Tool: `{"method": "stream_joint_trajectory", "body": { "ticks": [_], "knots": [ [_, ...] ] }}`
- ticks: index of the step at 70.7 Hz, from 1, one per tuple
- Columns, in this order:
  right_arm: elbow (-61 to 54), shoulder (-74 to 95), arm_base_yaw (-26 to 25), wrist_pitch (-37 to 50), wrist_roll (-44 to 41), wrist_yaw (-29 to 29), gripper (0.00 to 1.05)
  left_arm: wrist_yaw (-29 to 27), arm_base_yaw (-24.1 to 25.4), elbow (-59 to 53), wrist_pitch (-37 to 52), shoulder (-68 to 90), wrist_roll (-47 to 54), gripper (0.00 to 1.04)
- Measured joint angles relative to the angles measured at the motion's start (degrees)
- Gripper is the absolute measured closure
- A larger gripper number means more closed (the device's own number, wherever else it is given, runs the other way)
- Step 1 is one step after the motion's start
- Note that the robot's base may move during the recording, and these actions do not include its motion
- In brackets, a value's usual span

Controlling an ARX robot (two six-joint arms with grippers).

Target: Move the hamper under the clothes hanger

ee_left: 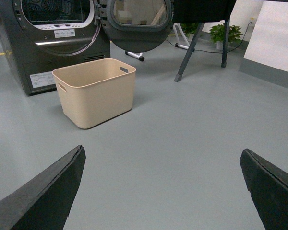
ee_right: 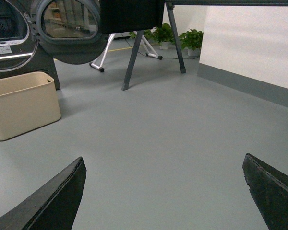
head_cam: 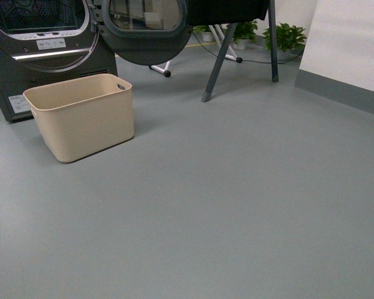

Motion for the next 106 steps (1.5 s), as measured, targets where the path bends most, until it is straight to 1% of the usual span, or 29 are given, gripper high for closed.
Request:
{"method": "stream_joint_trajectory", "body": {
  "ticks": [106],
  "knots": [
    [0.0, 0.0, 0.0, 0.0, 0.0, 0.04, 0.08, 0.02, 0.0, 0.0, 0.0, 0.0, 0.0, 0.07]
  ]
}}
